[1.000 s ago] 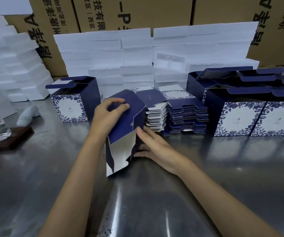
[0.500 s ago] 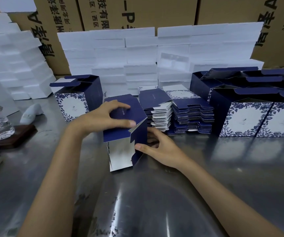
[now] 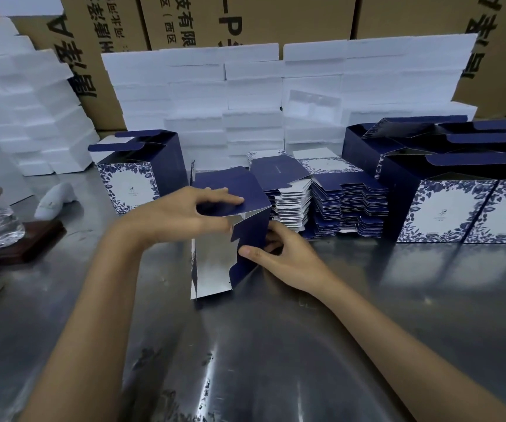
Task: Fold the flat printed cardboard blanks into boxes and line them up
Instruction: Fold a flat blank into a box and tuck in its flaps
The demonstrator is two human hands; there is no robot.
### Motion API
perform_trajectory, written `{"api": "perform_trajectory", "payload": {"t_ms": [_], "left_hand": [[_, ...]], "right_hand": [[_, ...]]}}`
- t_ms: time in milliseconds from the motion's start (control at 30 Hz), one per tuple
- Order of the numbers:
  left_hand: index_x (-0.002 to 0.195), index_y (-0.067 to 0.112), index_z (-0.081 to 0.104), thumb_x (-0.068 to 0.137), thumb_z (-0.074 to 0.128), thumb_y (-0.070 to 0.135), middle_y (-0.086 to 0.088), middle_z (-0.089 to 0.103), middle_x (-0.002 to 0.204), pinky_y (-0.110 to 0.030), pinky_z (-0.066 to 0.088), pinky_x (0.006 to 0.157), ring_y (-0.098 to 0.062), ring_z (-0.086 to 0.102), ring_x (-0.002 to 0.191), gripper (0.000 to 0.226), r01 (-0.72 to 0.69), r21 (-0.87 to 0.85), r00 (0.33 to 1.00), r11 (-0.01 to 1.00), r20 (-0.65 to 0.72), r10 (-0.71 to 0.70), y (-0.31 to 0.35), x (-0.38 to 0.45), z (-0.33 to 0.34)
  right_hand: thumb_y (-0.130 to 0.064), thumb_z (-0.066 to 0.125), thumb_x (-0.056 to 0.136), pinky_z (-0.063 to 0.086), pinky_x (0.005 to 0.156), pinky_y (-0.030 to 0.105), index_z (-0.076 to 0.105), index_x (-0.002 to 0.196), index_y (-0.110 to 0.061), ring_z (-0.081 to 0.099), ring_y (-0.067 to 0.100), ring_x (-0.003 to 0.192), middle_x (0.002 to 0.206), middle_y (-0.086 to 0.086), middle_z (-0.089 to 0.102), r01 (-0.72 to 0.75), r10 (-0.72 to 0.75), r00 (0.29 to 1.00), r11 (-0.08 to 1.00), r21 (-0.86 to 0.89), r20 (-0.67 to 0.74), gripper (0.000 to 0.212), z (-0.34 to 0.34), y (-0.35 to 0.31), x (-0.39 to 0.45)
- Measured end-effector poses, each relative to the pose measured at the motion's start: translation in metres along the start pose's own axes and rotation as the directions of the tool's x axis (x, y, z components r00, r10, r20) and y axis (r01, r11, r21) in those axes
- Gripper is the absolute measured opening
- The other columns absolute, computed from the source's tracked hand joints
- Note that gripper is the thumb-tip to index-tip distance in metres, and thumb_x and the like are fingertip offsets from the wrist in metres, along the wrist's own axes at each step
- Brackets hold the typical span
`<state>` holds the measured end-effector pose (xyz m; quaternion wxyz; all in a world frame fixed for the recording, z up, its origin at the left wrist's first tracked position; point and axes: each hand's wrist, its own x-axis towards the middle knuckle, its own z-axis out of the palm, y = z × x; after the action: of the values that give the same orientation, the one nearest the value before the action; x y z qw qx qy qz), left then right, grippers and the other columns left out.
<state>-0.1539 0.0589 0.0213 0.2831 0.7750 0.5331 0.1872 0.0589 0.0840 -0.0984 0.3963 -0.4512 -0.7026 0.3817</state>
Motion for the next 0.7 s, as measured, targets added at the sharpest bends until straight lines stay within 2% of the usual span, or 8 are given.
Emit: {"api": "perform_trajectory", "payload": {"t_ms": [67,133,233,300,367,467,567,700], "left_hand": [[0.119,0.056,0.065,0.069,0.076,0.047,0.026,0.042,0.150,-0.020,0.030,0.108,0.024,0.038,0.119,0.051,0.021,0.000,1.000,1.000,0.006,-0.021,0.004,0.002,-0.004],[0.114,0.053,0.069,0.053,0.073,0.054,0.024,0.053,0.141,-0.024,0.041,0.107,0.007,0.049,0.124,0.061,0.063,-0.015,0.998,0.998,0.033,-0.062,0.007,0.003,-0.011],[0.109,0.050,0.069,0.043,0.075,0.056,0.003,0.060,0.125,-0.026,0.054,0.082,-0.015,0.062,0.109,0.067,0.139,0.015,0.982,0.990,0.126,-0.140,0.012,0.005,-0.024],[0.104,0.053,0.067,0.038,0.080,0.065,0.005,0.057,0.116,-0.027,0.051,0.074,-0.011,0.060,0.099,0.068,0.193,0.118,0.964,0.974,0.164,-0.211,0.016,0.010,-0.032],[0.101,0.053,0.067,0.035,0.077,0.082,0.019,0.057,0.115,-0.030,0.051,0.083,-0.003,0.056,0.107,0.072,0.231,0.211,0.954,0.950,0.145,-0.264,0.020,0.017,-0.037],[0.097,0.048,0.070,0.045,0.057,0.100,0.024,0.061,0.113,-0.033,0.045,0.098,-0.001,0.053,0.114,0.075,0.220,0.272,0.970,0.937,0.044,-0.241,0.020,0.029,-0.038],[0.101,0.043,0.069,0.055,0.057,0.088,0.021,0.059,0.100,-0.027,0.039,0.084,-0.008,0.055,0.111,0.065,0.213,0.233,0.975,0.949,-0.111,-0.192,0.014,0.042,-0.028],[0.107,0.048,0.063,0.064,0.063,0.086,0.011,0.050,0.094,-0.046,0.038,0.107,-0.021,0.042,0.118,0.058,0.181,0.206,0.961,0.962,-0.243,-0.129,-0.004,0.049,-0.006]], "right_hand": [[-0.069,0.072,0.069,0.056,0.089,0.034,0.062,0.122,-0.030,0.067,0.001,0.098,0.109,-0.016,0.073,-0.007,0.004,0.999,0.998,-0.060,-0.051,0.067,0.004,-0.005,0.003],[-0.066,0.073,0.074,0.057,0.085,0.037,0.064,0.118,-0.028,0.068,0.006,0.092,0.103,-0.013,0.074,-0.008,-0.006,0.994,0.992,-0.130,-0.109,0.059,0.009,-0.008,0.006],[-0.056,0.073,0.085,0.056,0.081,0.041,0.066,0.111,-0.021,0.067,0.016,0.086,0.096,-0.004,0.074,-0.012,-0.029,0.986,0.970,-0.245,-0.162,0.044,0.016,-0.009,0.009],[-0.058,0.074,0.083,0.054,0.075,0.037,0.065,0.104,-0.022,0.064,0.013,0.081,0.091,-0.005,0.071,-0.007,-0.033,0.988,0.964,-0.265,-0.148,0.043,0.017,-0.009,0.007],[-0.058,0.076,0.082,0.047,0.065,0.029,0.061,0.097,-0.023,0.058,0.009,0.074,0.085,-0.008,0.065,0.020,-0.055,0.993,0.955,-0.295,-0.109,0.042,0.013,-0.007,0.005],[-0.057,0.073,0.085,0.042,0.062,0.032,0.056,0.087,-0.019,0.057,0.016,0.073,0.079,-0.005,0.060,0.055,-0.067,0.998,0.913,-0.404,-0.017,0.042,0.004,-0.004,0.003],[-0.059,0.066,0.090,0.041,0.062,0.036,0.054,0.078,-0.016,0.058,0.021,0.072,0.074,0.000,0.061,0.080,-0.037,0.995,0.835,-0.545,0.090,0.046,0.000,-0.005,0.006],[-0.046,0.067,0.094,0.035,0.058,0.033,0.054,0.068,-0.017,0.052,0.016,0.063,0.066,-0.001,0.057,0.102,-0.024,0.988,0.845,-0.525,0.154,0.041,-0.006,-0.006,0.015]]}}
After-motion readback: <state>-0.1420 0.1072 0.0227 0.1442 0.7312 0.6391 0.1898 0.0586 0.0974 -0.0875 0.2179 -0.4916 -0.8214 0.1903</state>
